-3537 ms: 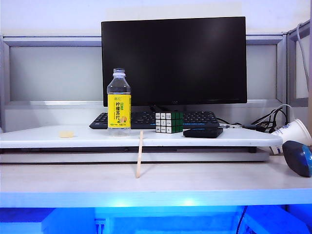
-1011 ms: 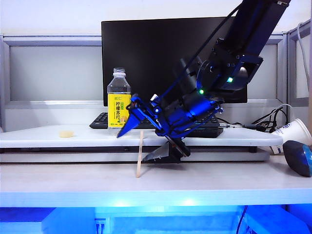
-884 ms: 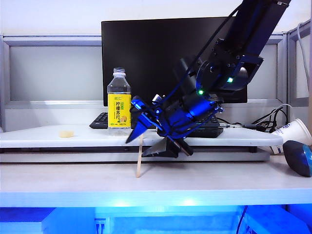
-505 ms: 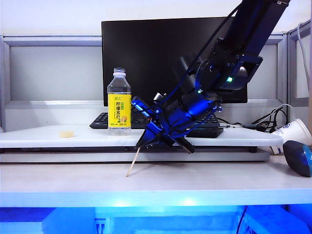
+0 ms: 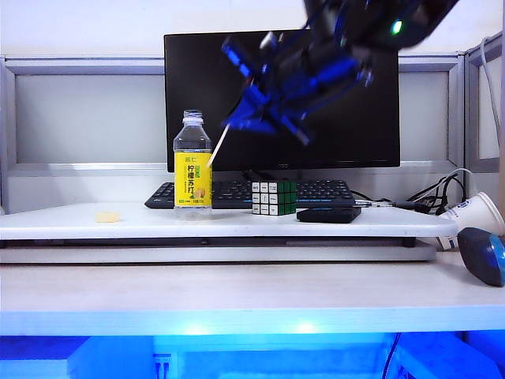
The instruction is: Grab a stick from the table and stick it in a plastic bottle.
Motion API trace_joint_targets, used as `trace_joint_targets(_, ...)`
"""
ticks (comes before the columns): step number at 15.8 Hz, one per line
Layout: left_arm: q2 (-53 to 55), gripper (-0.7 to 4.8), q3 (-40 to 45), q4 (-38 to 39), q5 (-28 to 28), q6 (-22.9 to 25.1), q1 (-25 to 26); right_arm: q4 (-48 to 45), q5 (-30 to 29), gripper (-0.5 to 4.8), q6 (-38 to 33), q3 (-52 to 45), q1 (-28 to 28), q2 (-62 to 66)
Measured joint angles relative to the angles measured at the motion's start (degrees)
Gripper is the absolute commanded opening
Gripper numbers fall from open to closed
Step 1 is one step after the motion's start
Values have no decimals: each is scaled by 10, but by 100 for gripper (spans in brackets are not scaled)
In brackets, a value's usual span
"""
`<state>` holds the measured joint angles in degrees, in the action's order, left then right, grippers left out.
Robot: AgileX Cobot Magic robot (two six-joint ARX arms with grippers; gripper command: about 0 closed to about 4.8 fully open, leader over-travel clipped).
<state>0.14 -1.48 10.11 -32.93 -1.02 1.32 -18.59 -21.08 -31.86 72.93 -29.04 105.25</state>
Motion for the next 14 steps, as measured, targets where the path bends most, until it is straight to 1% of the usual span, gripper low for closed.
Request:
trace_joint_targets(1, 0, -5, 0, 0, 0, 0, 0, -4, 18, -9, 5, 0, 0, -17)
trace_joint_targets(3, 0, -5, 0, 0, 7, 0, 0, -8, 19, -9, 13, 14, 0, -20)
trace_joint_targets(5, 0, -5, 0, 0, 19, 0, 0, 25, 30, -9, 53, 71, -1, -19)
trace_joint_targets(7, 0, -5, 0, 0, 21, 0, 0, 63, 68, -9, 120, 136, -4, -19)
trace_joint_targets(8, 0, -5, 0, 0, 21, 0, 0, 73, 73, -9, 136, 153, -3, -19)
trace_joint_targets(11, 0, -5, 0, -2, 22, 0, 0, 85, 94, -9, 159, 208, -1, -14)
trace_joint_targets(14, 0, -5, 1, -29, 36, 0, 0, 89, 95, -9, 185, 262, -5, 12)
